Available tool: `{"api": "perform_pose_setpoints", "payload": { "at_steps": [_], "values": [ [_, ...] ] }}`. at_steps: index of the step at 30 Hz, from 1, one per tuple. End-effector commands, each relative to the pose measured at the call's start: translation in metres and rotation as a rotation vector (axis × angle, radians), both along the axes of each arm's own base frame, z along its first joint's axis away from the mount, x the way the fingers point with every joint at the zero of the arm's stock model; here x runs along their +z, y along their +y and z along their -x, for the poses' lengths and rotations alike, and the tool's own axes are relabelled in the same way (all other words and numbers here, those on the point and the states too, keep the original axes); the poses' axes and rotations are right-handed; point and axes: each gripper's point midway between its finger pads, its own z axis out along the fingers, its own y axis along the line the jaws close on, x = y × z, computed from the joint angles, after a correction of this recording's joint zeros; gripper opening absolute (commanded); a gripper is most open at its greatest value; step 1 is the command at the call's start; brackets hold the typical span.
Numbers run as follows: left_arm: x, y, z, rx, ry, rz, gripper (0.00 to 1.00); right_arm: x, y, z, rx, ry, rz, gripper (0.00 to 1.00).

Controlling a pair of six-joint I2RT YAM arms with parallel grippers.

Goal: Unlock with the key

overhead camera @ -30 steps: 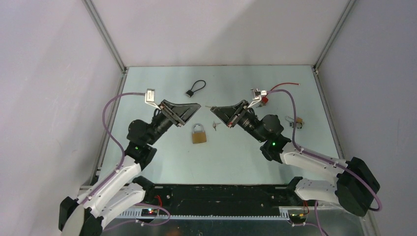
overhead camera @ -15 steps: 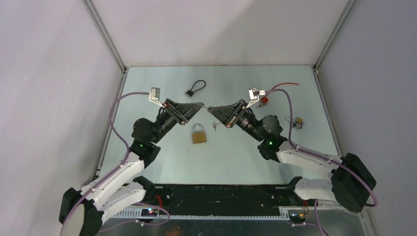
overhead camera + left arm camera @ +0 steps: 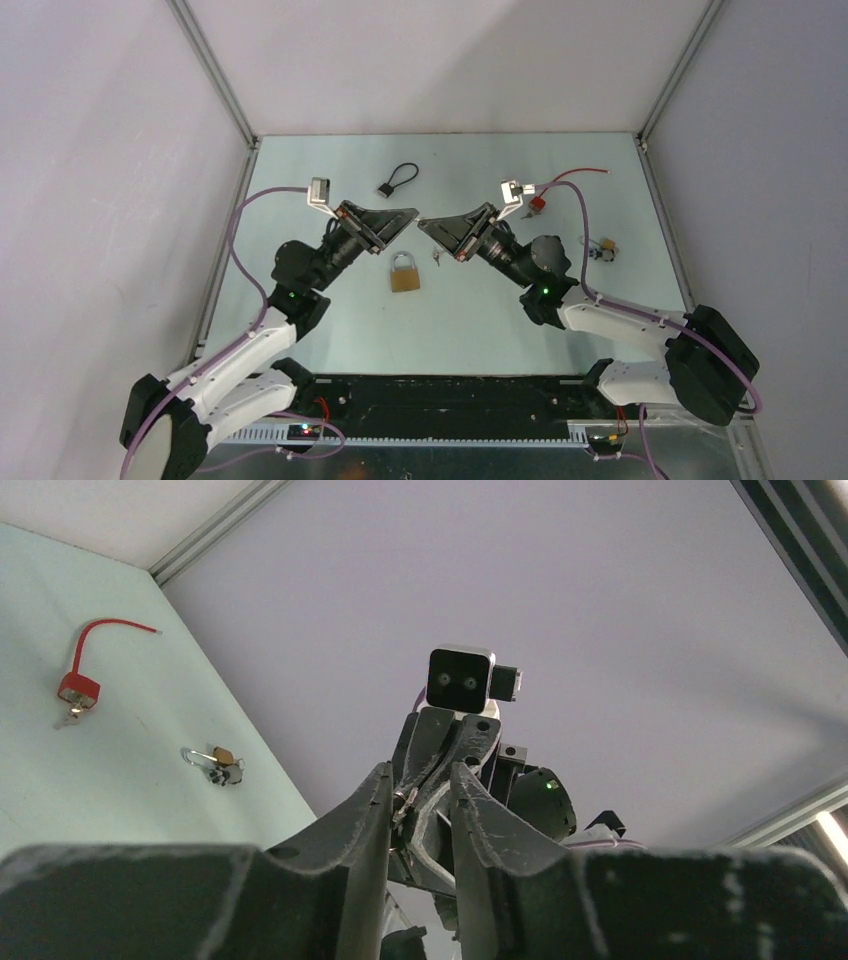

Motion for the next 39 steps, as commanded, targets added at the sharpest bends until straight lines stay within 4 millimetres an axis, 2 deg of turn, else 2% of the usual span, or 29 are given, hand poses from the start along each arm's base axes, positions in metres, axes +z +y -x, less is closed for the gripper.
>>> {"api": "perform_pose_setpoints", "payload": {
  "at_steps": [1, 4, 7, 10, 12, 14, 16, 19, 20, 21, 22, 23, 26, 32, 39],
  "values": [
    [0.018, 0.002, 0.005, -0.002, -0.050, 0.053, 0.28, 0.015, 0.002, 0.006, 0.019, -0.035, -0.044, 0.00],
    [0.020, 0.003, 0.006, 0.004, -0.058, 0.057, 0.20, 0.015, 0.002, 0.007, 0.021, -0.034, -0.044, 0.00],
    [0.019, 0.004, 0.006, 0.011, -0.067, 0.052, 0.02, 0.014, 0.004, 0.009, 0.030, -0.041, -0.038, 0.00],
    [0.018, 0.007, 0.007, 0.025, -0.094, 0.037, 0.00, 0.009, 0.004, 0.009, 0.020, -0.053, -0.001, 0.02],
    [0.019, 0.010, 0.009, 0.038, -0.123, 0.021, 0.00, 0.003, 0.001, 0.005, -0.013, -0.059, 0.048, 0.12],
    [0.017, 0.013, 0.008, 0.051, -0.145, -0.015, 0.00, -0.003, -0.005, 0.001, -0.049, -0.062, 0.104, 0.15],
    [0.009, 0.014, 0.005, 0.054, -0.149, -0.081, 0.00, -0.007, -0.012, -0.001, -0.073, -0.082, 0.151, 0.29],
    [-0.011, 0.011, -0.004, 0.058, -0.138, -0.289, 0.00, -0.015, -0.021, -0.005, -0.098, -0.111, 0.225, 0.44],
    [-0.003, 0.011, -0.004, 0.055, -0.164, -0.332, 0.00, -0.017, -0.023, -0.006, -0.103, -0.118, 0.240, 0.47],
    [-0.025, 0.011, -0.008, 0.047, -0.138, -0.448, 0.00, -0.021, -0.025, -0.006, -0.108, -0.132, 0.270, 0.48],
    [-0.014, 0.011, -0.007, 0.044, -0.168, -0.480, 0.00, -0.022, -0.026, -0.006, -0.105, -0.145, 0.283, 0.50],
    [-0.036, 0.013, -0.009, 0.030, -0.138, -0.584, 0.00, -0.023, -0.027, -0.006, -0.106, -0.163, 0.300, 0.50],
    [-0.054, 0.014, -0.008, -0.030, -0.105, -0.742, 0.00, -0.024, -0.025, -0.003, -0.071, -0.217, 0.316, 0.50],
    [-0.051, -0.002, 0.008, -0.152, -0.160, -0.764, 0.00, -0.025, -0.014, 0.002, 0.016, -0.295, 0.294, 0.48],
    [-0.042, -0.013, 0.024, -0.237, -0.232, -0.751, 0.00, -0.022, -0.012, 0.006, 0.064, -0.334, 0.274, 0.48]
  ]
}}
